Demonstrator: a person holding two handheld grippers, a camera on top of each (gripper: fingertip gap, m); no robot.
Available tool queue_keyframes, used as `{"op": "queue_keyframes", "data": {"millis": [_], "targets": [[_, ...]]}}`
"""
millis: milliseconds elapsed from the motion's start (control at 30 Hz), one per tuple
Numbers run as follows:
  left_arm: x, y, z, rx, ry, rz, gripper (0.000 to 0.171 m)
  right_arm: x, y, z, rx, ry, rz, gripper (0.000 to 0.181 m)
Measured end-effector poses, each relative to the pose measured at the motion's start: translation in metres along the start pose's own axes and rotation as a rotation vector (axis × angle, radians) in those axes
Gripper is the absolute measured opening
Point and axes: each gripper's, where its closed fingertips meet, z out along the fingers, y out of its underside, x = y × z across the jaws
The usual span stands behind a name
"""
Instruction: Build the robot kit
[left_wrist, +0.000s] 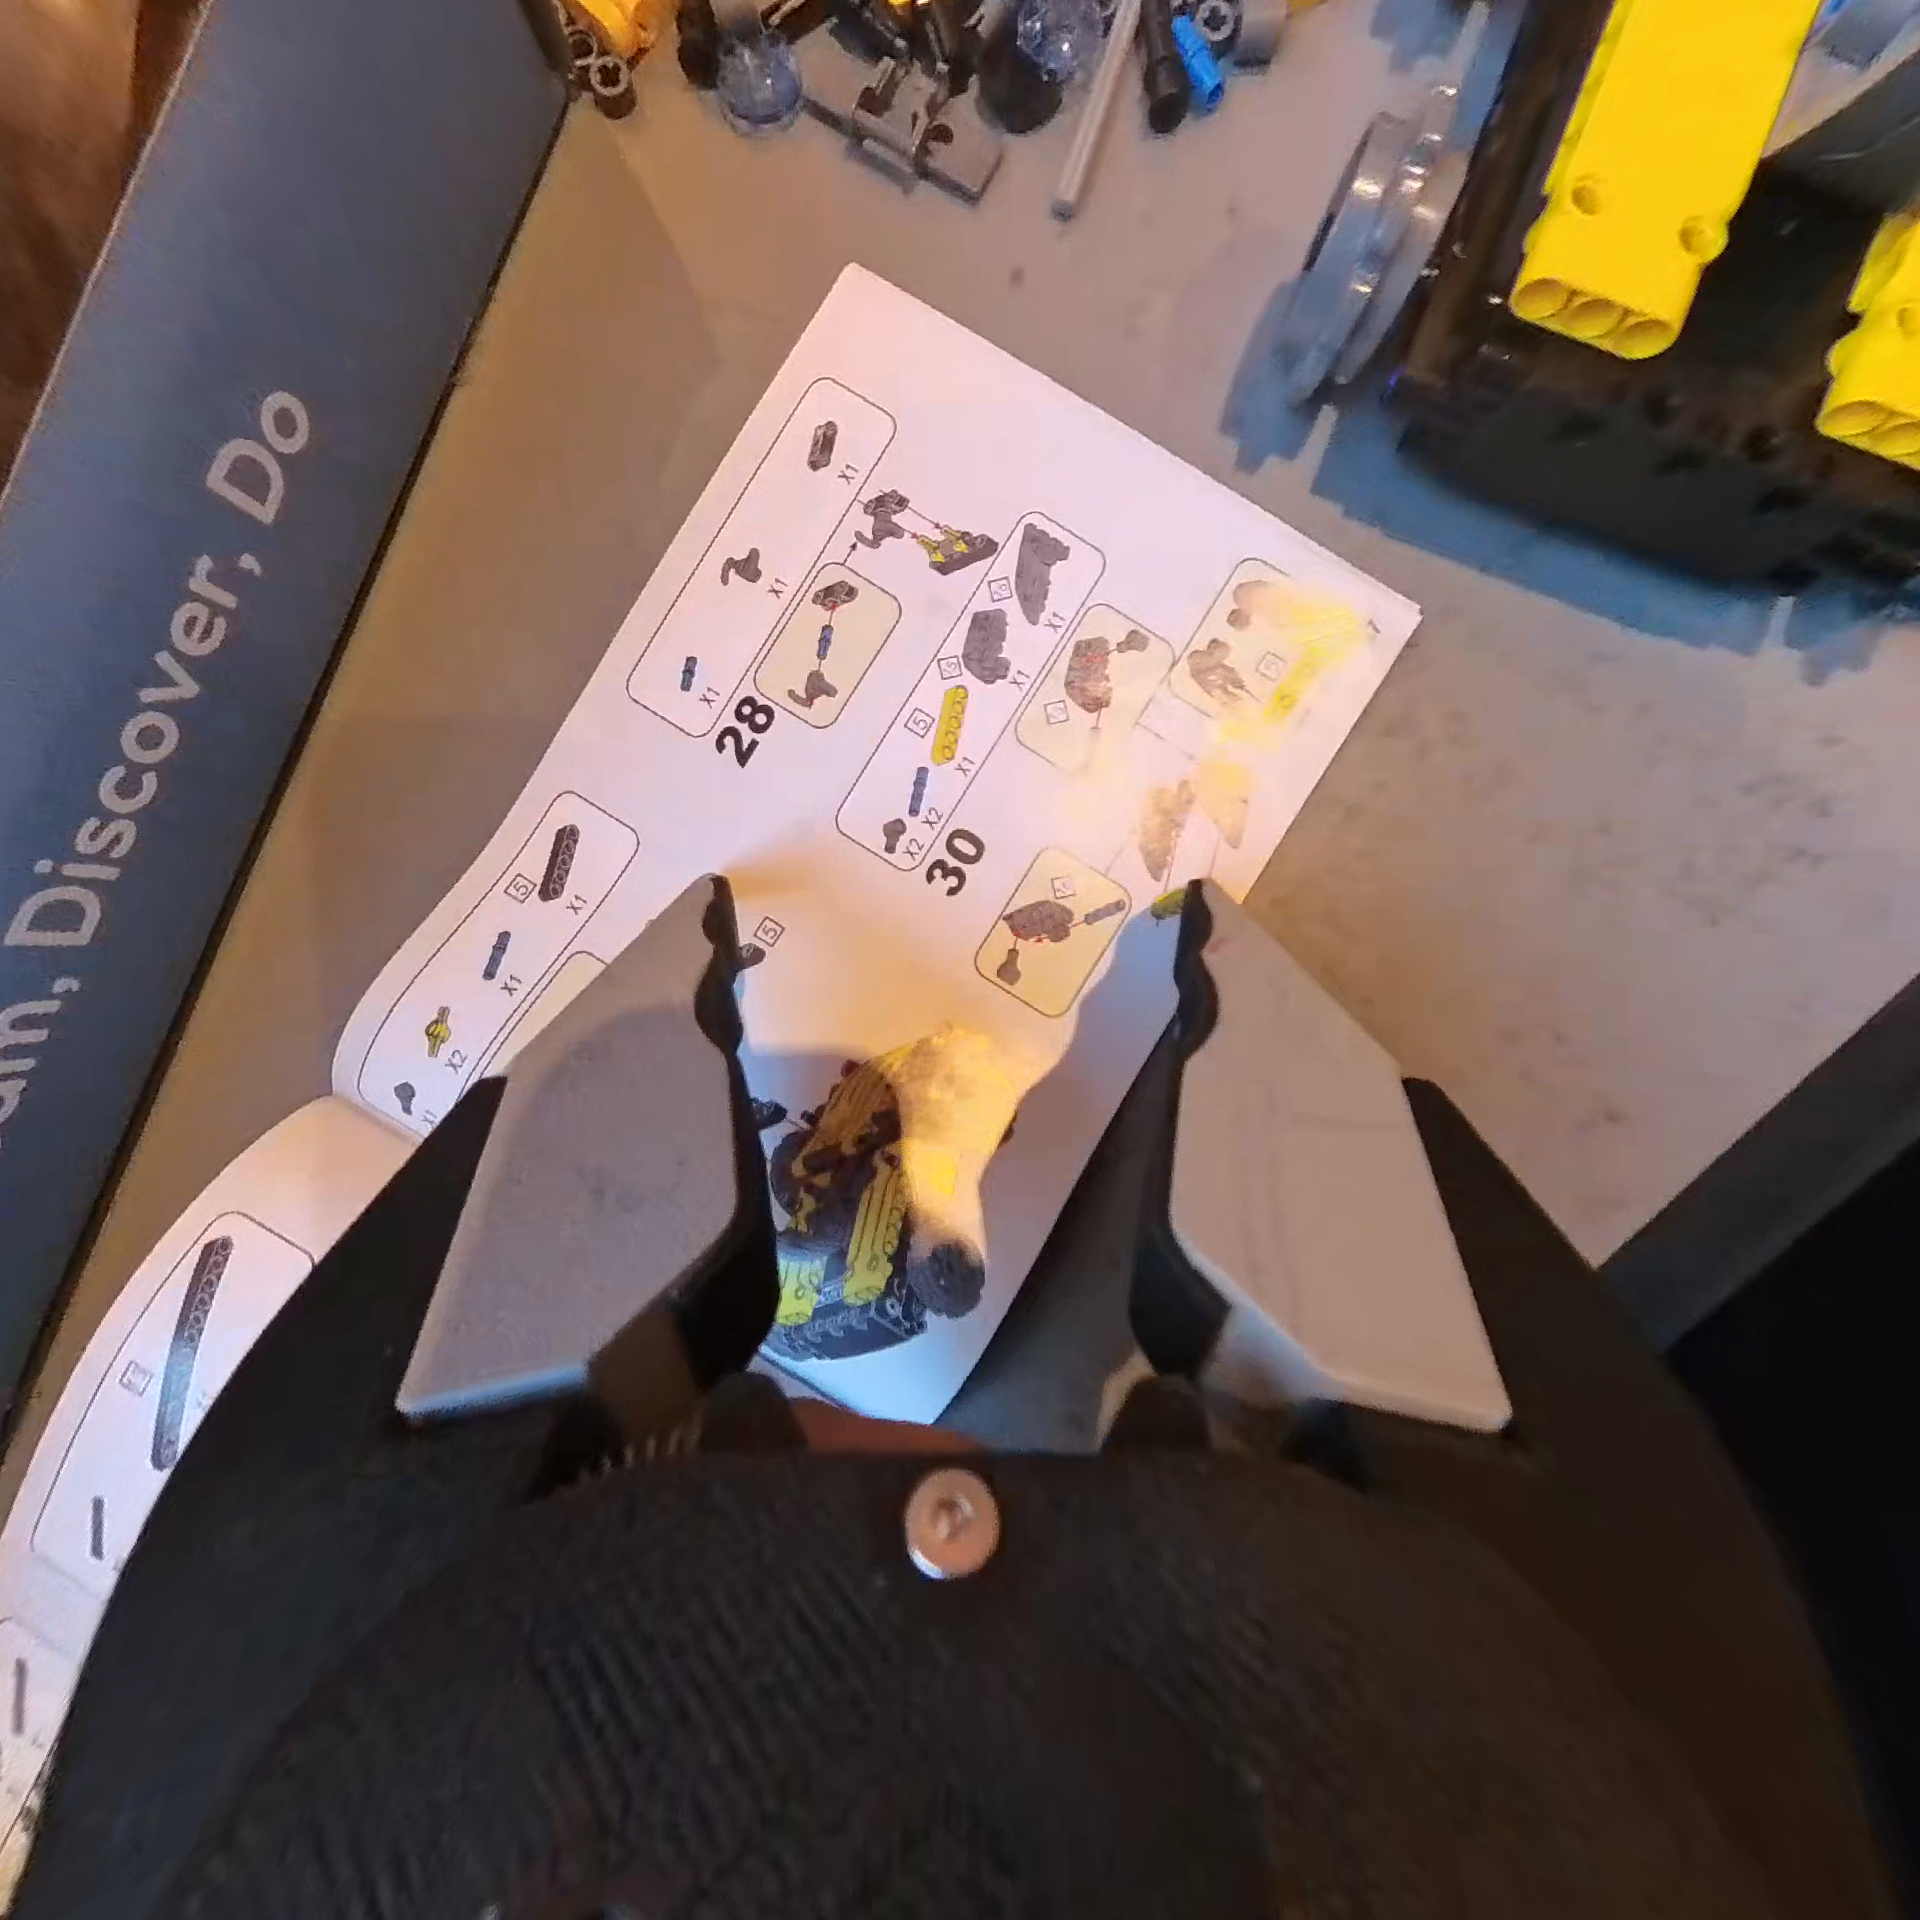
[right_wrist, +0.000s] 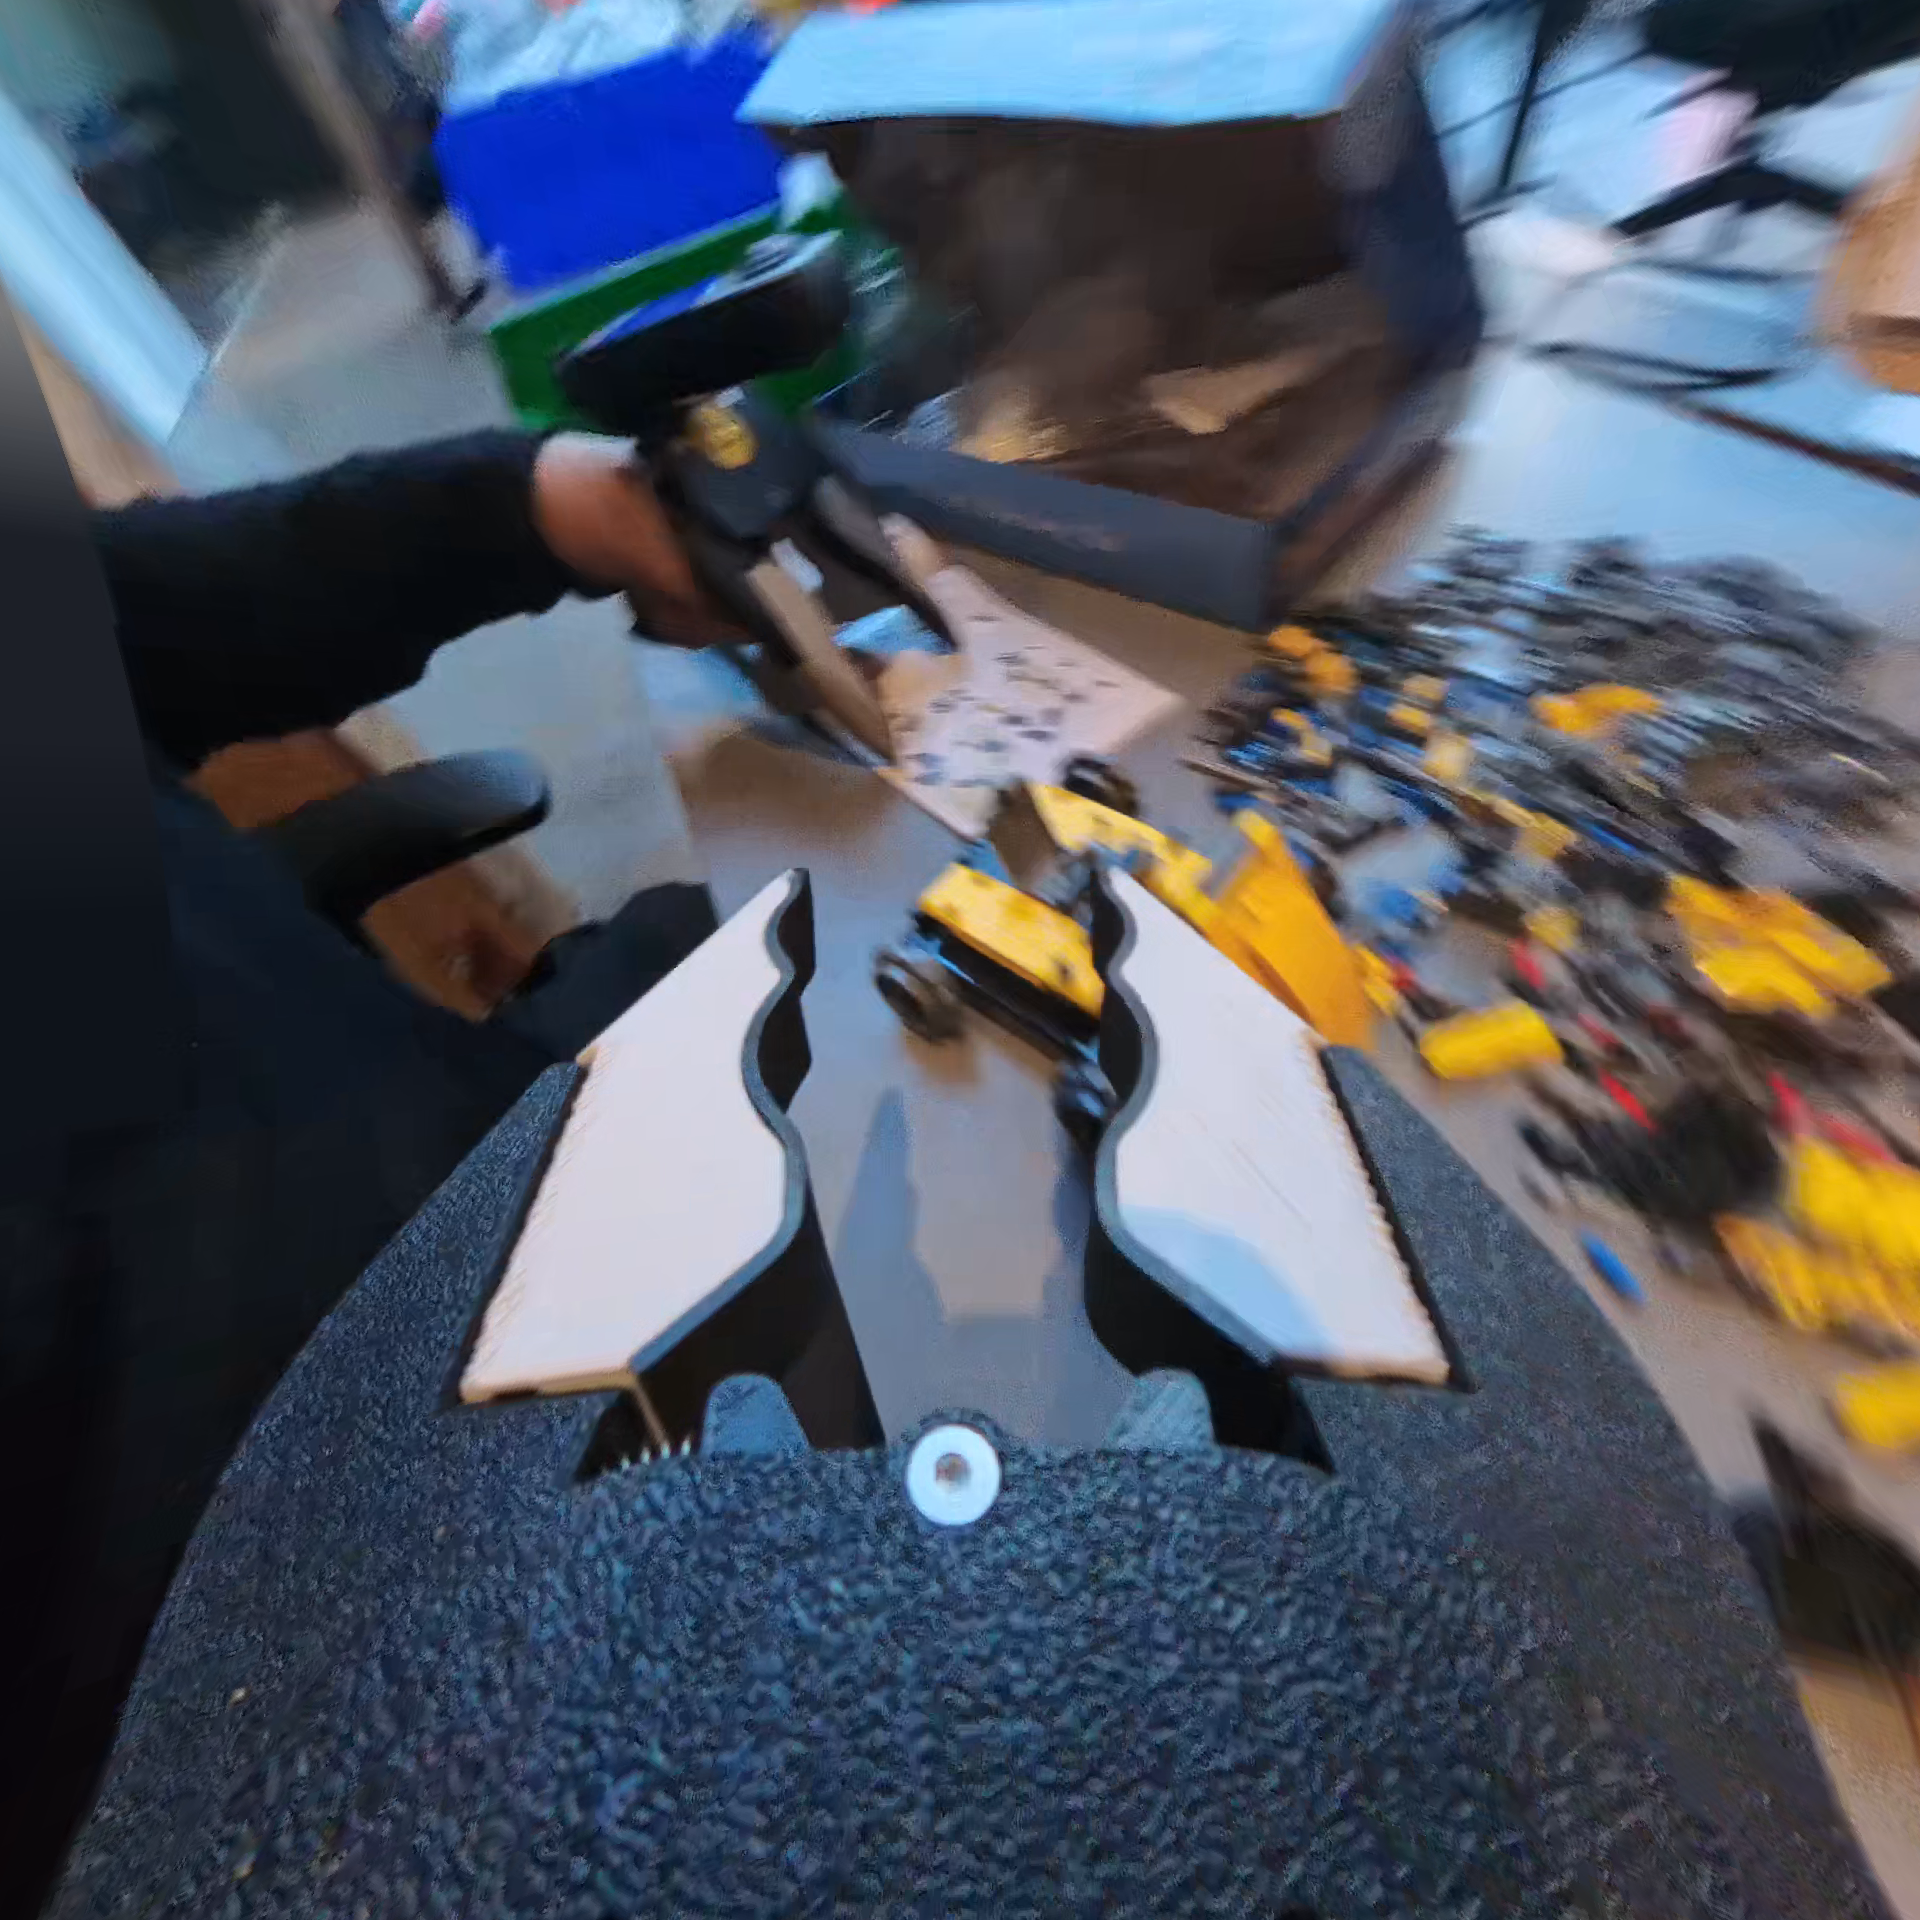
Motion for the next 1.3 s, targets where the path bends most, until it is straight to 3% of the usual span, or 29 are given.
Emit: {"op": "queue_keyframes", "data": {"millis": [100,200,300,400,600,700,867,900,1067,1300], "targets": [[-0.003,0.0,-0.001,0.03,0.0,-0.01,0.076,-0.028,-0.02,0.073,-0.195,-0.089,-0.191,0.051],[-0.007,0.006,-0.007,0.062,-0.008,-0.026,0.043,-0.031,-0.011,0.141,-0.452,-0.111,-0.428,0.044],[-0.006,0.009,-0.009,0.117,-0.003,-0.036,0.039,-0.024,0.009,0.184,-0.694,-0.132,-0.662,0.032],[-0.006,0.009,-0.01,0.142,-0.006,-0.037,0.039,-0.017,0.031,0.206,-0.9,-0.179,-0.677,0.041],[-0.009,0.012,-0.012,0.185,0.003,-0.055,0.031,-0.012,0.063,0.208,-1.104,-0.282,-0.794,0.05],[-0.012,0.012,-0.013,0.199,0.012,-0.083,0.023,-0.014,0.074,0.209,-1.144,-0.308,-0.809,0.034],[-0.011,0.013,-0.014,0.194,0.022,-0.061,0.025,-0.02,0.077,0.207,-1.162,-0.367,-0.793,0.008],[-0.01,0.013,-0.014,0.197,0.029,-0.054,0.029,-0.02,0.077,0.206,-1.171,-0.38,-0.786,0.0],[-0.002,0.016,-0.024,0.214,0.059,-0.041,0.055,-0.024,0.068,0.205,-1.145,-0.397,-0.779,0.0],[0.013,0.01,-0.033,0.244,-0.025,0.083,0.063,-0.027,0.047,0.204,-1.071,-0.396,-0.735,0.0]]}}
